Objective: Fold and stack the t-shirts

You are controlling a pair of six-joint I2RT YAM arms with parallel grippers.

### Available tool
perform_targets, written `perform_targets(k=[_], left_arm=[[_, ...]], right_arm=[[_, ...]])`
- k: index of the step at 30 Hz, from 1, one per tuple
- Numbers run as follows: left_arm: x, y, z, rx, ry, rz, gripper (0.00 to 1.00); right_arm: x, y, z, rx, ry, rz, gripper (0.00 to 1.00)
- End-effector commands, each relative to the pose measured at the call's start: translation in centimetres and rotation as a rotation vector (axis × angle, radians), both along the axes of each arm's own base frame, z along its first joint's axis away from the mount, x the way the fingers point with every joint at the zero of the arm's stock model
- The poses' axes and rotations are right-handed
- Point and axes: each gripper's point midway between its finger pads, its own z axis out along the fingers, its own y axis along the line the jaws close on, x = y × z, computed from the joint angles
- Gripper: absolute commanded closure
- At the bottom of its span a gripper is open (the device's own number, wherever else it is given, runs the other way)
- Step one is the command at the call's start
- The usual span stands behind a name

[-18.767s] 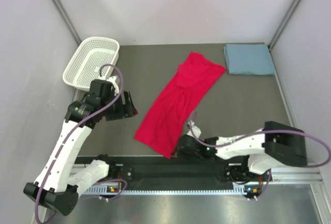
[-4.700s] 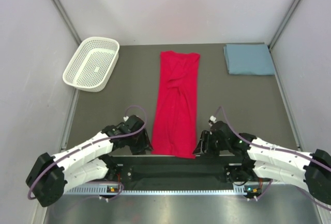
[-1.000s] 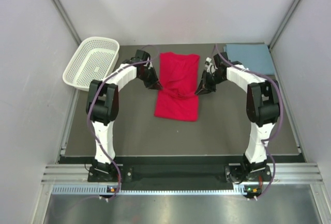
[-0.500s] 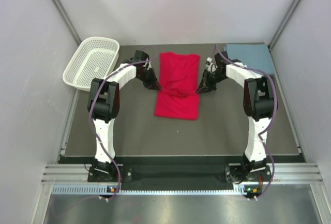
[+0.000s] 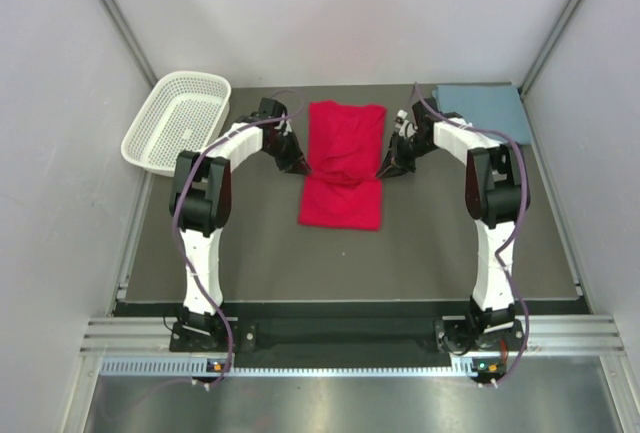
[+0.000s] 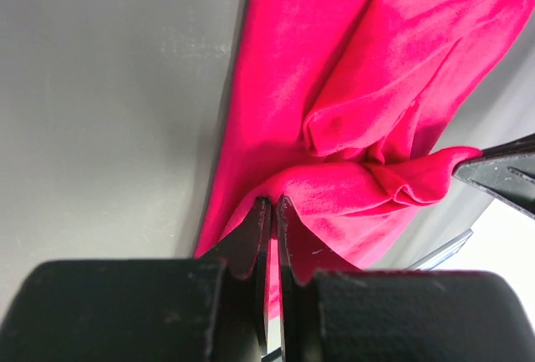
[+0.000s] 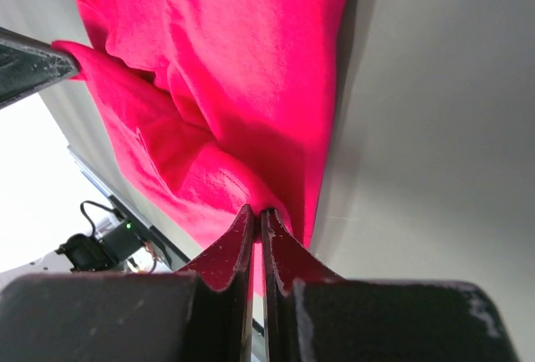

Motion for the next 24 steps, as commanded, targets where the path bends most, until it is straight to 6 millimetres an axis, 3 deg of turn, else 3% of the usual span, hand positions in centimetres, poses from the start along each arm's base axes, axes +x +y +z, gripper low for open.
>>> perform_targets(k=[1,14,15,19,22,24], left_arm=[[1.9,0.3,1.6,-0.006,-0.065,0.022,1.00],[2.5,0.7,1.8,-0.014,-0.085,0.036,1.00],[2.6,0.7,1.7,-0.013,-0.090,0.034,0.88],[3.6,1.5,2.8,0.042,-0.148,0.045,0.56],[4.9,3.2,7.2,0.124,-0.288,0.074,0.51],[4.9,3.7,9.2,0.143,-0.341,0.084,0.51]], right_arm=[[1.2,-0.5,1.2,0.007,-0.042,0.000,0.98],[1.3,-1.0,0.6,-0.011,-0.033,-0.008,0.93],[1.5,-1.1,0.5,-0.013,-0.031,-0.010,0.91],[3.1,-1.9,1.3,-0.032,-0.084,-0.029,0.73],[5.6,-3.6,2.6,-0.108,-0.154,-0.062,0.57],[5.7,-4.5,3.6,-0.172,-0.178,-0.051,0.52]])
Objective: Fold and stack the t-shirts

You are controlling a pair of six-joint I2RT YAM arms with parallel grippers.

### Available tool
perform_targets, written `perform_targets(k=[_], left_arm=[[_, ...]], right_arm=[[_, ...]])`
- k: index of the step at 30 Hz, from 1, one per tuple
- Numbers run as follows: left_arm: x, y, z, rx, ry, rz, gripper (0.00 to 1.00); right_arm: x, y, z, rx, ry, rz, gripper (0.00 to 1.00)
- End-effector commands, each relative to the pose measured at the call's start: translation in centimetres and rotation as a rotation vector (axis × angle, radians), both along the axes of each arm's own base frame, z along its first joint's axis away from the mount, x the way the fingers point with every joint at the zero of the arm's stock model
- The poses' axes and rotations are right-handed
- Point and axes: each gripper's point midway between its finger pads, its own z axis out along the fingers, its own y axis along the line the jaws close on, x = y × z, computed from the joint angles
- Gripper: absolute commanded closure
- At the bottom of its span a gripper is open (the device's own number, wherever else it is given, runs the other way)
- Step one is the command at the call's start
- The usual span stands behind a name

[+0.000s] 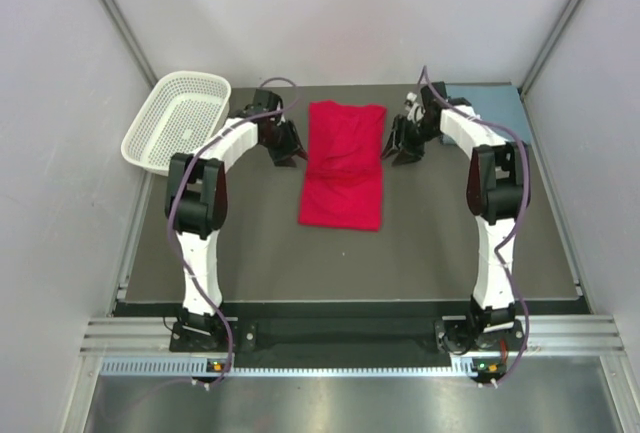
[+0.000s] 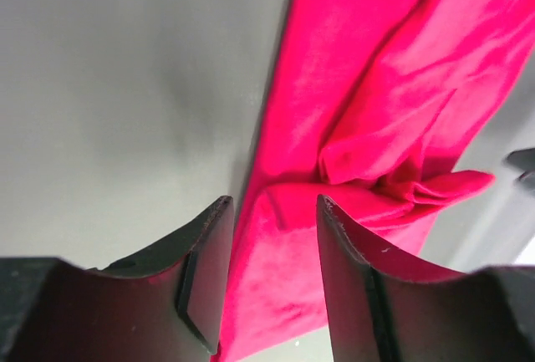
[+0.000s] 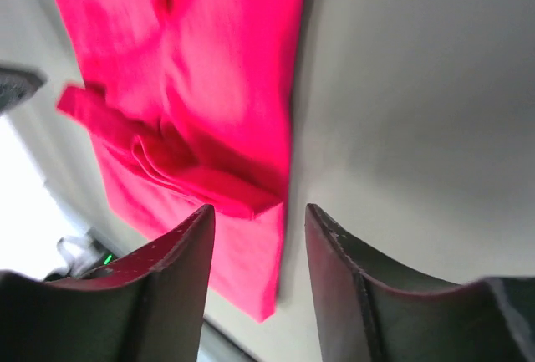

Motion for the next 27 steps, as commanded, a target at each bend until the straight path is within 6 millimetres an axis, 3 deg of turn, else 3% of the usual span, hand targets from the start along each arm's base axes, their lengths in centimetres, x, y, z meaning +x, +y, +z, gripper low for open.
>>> perform_targets(k=[1,2,3,4,5,6,7,8,9,11,12,14,15,18,19,22,27], left_arm=[[2.1,1.4,10.5,0.029,-0.299,0.004,0.51],[1.8,1.0,10.5,0.008,-0.319,-0.012,0.51],[0.6,-0.3,12.1,-0.071,-0.345,-0.072,0.54],[0.0,-1.2,11.6,-0.117,-0.336,-0.104,0.54],[-1.6,-1.9,11.0,-0.168,-0.306,-0.137,0.61],[-2.0,-3.3,11.3,-0.221,-0.335,-0.176,0.63],[-3.4,-4.6,11.9,-0.293,-0.330,-0.218,0.64],[-4.8,-5.2,10.2,-0.312,-0.288,-0.234,0.69],[-5.4,-6.6,10.3,-0.345,-0.294,-0.251,0.72],[-7.0,-7.9,8.8,-0.403,-0.242,-0.272,0.80],[-7.5,-8.8,8.5,-0.438,-0.209,-0.258,0.84],[-7.5,-9.8,7.5,-0.478,-0.213,-0.266,0.87],[-7.7,-10.1,7.1,-0.485,-0.187,-0.261,0.88],[-6.6,-10.6,5.7,-0.507,-0.189,-0.259,0.89],[-6.4,-10.6,4.6,-0.502,-0.171,-0.255,0.89],[-5.2,-10.8,3.7,-0.510,-0.172,-0.255,0.90],[-2.7,-10.8,3.1,-0.522,-0.171,-0.249,0.90]], right_arm=[[2.6,-2.8,3.2,-0.127,-0.129,-0.019,0.51],[2.3,-3.0,3.6,-0.145,-0.144,-0.001,0.51],[1.3,-3.4,4.1,-0.170,-0.145,0.002,0.50],[0.5,-3.3,4.2,-0.180,-0.151,0.017,0.50],[-0.4,-2.6,4.4,-0.185,-0.163,0.051,0.49],[-1.1,-2.2,5.7,-0.175,-0.196,0.063,0.49],[-2.5,-1.4,4.9,-0.152,-0.184,0.088,0.50],[-3.3,0.1,5.0,-0.130,-0.196,0.114,0.50],[-4.5,0.8,4.7,-0.111,-0.188,0.129,0.52],[-4.8,2.9,5.0,-0.050,-0.206,0.131,0.56],[-5.7,4.0,4.4,-0.032,-0.189,0.144,0.63],[-5.5,6.2,5.0,0.071,-0.201,0.124,0.70],[-6.1,6.8,4.4,0.099,-0.188,0.118,0.77],[-5.5,8.5,4.4,0.186,-0.210,0.092,0.87],[-5.7,8.8,3.9,0.199,-0.197,0.096,0.89],[-5.1,9.4,2.1,0.212,-0.160,0.093,0.94],[-3.6,10.0,0.9,0.247,-0.141,0.059,0.99]])
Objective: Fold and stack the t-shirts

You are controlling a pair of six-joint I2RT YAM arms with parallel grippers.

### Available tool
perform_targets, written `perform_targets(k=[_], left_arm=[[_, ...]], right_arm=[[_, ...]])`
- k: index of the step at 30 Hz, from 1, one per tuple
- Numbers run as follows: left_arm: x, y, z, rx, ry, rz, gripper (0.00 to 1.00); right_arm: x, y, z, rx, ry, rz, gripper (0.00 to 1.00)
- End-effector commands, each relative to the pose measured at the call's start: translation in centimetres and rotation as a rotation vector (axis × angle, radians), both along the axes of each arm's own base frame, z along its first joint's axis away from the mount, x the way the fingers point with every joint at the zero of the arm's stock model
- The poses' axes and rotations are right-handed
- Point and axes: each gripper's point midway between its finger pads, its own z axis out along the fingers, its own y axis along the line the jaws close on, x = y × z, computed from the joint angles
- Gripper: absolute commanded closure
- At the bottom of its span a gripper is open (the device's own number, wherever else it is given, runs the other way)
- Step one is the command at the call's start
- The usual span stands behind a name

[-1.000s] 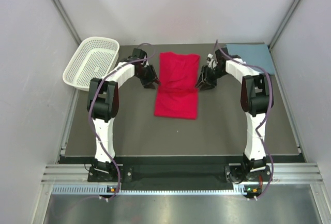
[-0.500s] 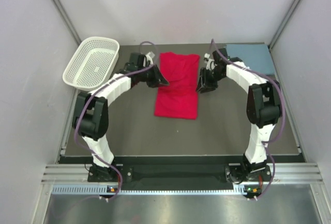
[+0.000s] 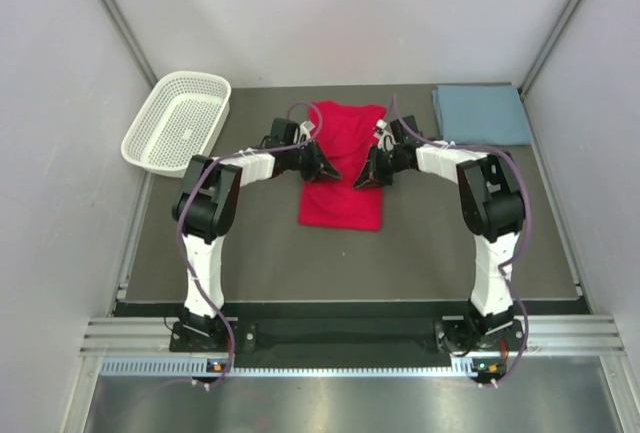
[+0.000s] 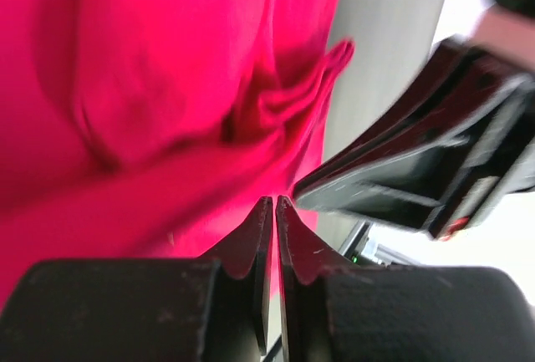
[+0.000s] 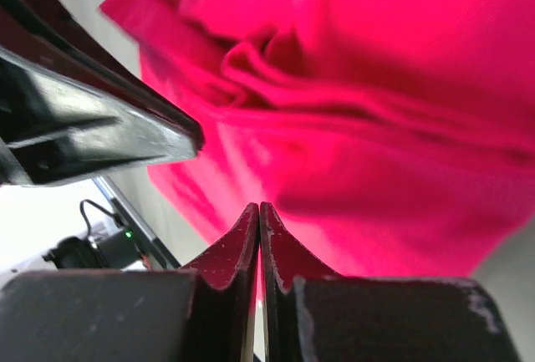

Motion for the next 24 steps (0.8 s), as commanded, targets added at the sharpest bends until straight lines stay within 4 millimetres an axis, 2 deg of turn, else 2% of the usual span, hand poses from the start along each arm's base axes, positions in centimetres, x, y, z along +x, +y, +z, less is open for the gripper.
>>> perform_targets(k=[1,7,9,10,11,12,14,16,19,20,21,22,23,24], left_arm=[[3.1,-0.6,2.3,-0.072,-0.099,-0.017,0.90],[6.0,1.6,1.7,-0.062,-0.101,0.017,0.91],[7.0,2.3,0.9,-0.052,-0.104,0.021,0.91],[7.8,2.3,1.4,-0.059,-0.123,0.023,0.91],[8.0,2.5,1.0,-0.049,-0.102,0.027,0.91],[8.3,2.6,0.8,-0.035,-0.112,0.020,0.89],[9.4,2.9,2.2,0.000,-0.146,0.025,0.83],[9.8,3.0,4.3,0.018,-0.215,0.010,0.75],[8.2,3.0,6.7,0.022,-0.250,-0.004,0.66],[7.6,2.6,7.5,0.010,-0.269,-0.013,0.65],[6.7,2.3,9.5,-0.018,-0.296,-0.021,0.64],[5.1,2.2,8.4,-0.022,-0.258,-0.031,0.64],[4.4,1.4,9.0,-0.048,-0.271,-0.037,0.64],[3.6,1.2,9.8,-0.069,-0.280,-0.037,0.65]], right_arm=[[3.1,1.5,1.7,0.093,-0.066,-0.018,0.99],[5.8,1.2,1.0,0.111,-0.056,-0.053,0.99],[7.0,0.7,0.4,0.120,-0.039,-0.093,0.99],[7.5,0.6,0.3,0.126,-0.040,-0.103,0.99],[8.0,0.1,-0.4,0.127,-0.019,-0.127,0.99],[8.8,0.0,-0.1,0.132,-0.029,-0.136,0.99],[9.6,-0.4,-0.1,0.134,-0.032,-0.155,0.99],[10.6,-0.7,0.7,0.130,-0.062,-0.160,0.99],[11.0,-1.6,1.5,0.078,-0.086,-0.130,0.99],[11.0,-1.9,3.1,0.057,-0.121,-0.123,0.99],[10.5,-2.7,3.3,0.011,-0.116,-0.133,0.99],[10.2,-3.0,4.1,-0.005,-0.147,-0.119,0.99],[9.2,-3.2,5.6,-0.007,-0.167,-0.114,0.98],[8.6,-3.3,6.1,-0.006,-0.176,-0.108,0.98]])
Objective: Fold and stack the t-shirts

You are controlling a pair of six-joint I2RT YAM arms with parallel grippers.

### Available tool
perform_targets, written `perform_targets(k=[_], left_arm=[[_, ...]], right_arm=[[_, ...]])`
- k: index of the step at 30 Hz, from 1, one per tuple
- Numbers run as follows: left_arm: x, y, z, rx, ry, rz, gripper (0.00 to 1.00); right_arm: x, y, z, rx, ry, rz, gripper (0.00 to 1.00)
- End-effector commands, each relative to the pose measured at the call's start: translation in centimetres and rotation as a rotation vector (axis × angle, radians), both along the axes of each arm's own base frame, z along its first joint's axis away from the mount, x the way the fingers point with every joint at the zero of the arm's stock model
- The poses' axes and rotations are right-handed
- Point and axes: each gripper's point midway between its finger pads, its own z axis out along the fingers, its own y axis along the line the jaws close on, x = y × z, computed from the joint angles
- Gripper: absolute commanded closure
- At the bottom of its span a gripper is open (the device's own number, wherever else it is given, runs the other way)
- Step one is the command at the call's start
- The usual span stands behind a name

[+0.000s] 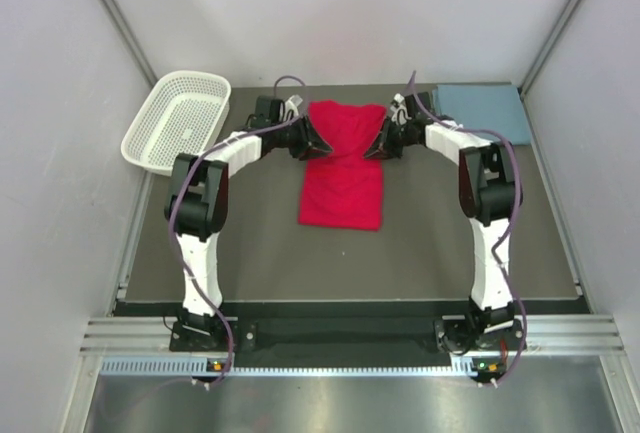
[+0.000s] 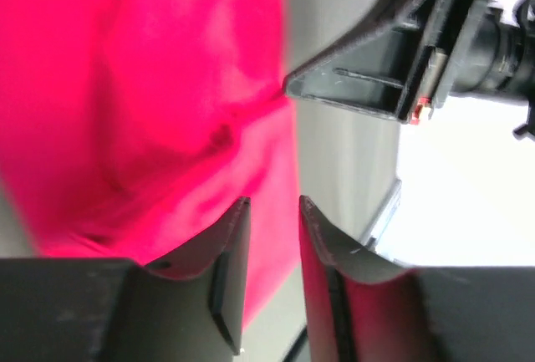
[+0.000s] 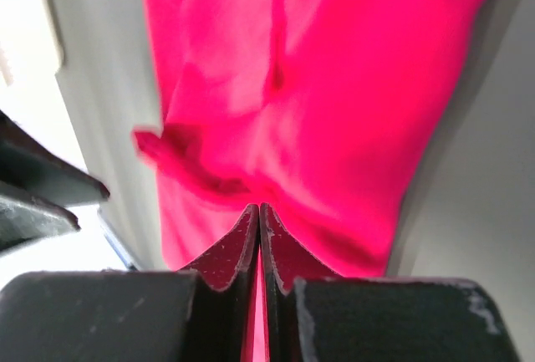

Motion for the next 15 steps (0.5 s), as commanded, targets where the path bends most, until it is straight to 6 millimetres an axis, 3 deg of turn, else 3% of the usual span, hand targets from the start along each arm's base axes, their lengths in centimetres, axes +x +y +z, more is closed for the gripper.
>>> perform_targets(k=[1,2,3,4,6,9,10,11,12,15], left_arm=[[-3.6,-1.6,4.0,-0.087,-0.078,-0.059,0.66],[-4.2,-2.1,3.9,-0.129,-0.032,-0.037,0.69],[-4.1,-2.4,5.0,-0.183,-0.092,-0.034,0.71],[-5.4,-2.2,3.3,-0.200,-0.043,-0.029,0.73],[-5.8,-2.2,1.8,-0.215,0.005,-0.015,0.76],[-5.4,-1.9,-1.1,-0.189,0.039,-0.011,0.78],[-4.7,-1.8,-1.1,-0.196,0.029,-0.013,0.78],[-4.4,-1.8,-1.6,-0.196,0.033,-0.022,0.78],[-4.1,-1.6,-3.3,-0.181,0.069,-0.013,0.79],[-2.9,-1.0,-4.7,-0.157,0.102,0.027,0.82]], right_arm=[[-1.7,-0.5,6.3,-0.027,-0.133,0.054,0.98],[-3.3,0.2,6.3,-0.017,-0.129,0.086,0.97],[-4.3,1.0,6.5,0.008,-0.132,0.119,0.96],[-5.2,1.6,6.3,0.024,-0.120,0.144,0.96],[-8.2,3.3,5.2,0.065,-0.069,0.211,0.96],[-11.6,4.8,3.5,0.094,-0.029,0.273,0.96],[-12.3,5.2,3.2,0.106,-0.031,0.285,0.96],[-13.7,4.8,1.8,0.112,0.007,0.286,0.97],[-14.5,4.7,1.3,0.134,0.025,0.292,0.97],[-16.4,3.9,-1.0,0.131,0.060,0.314,0.98]])
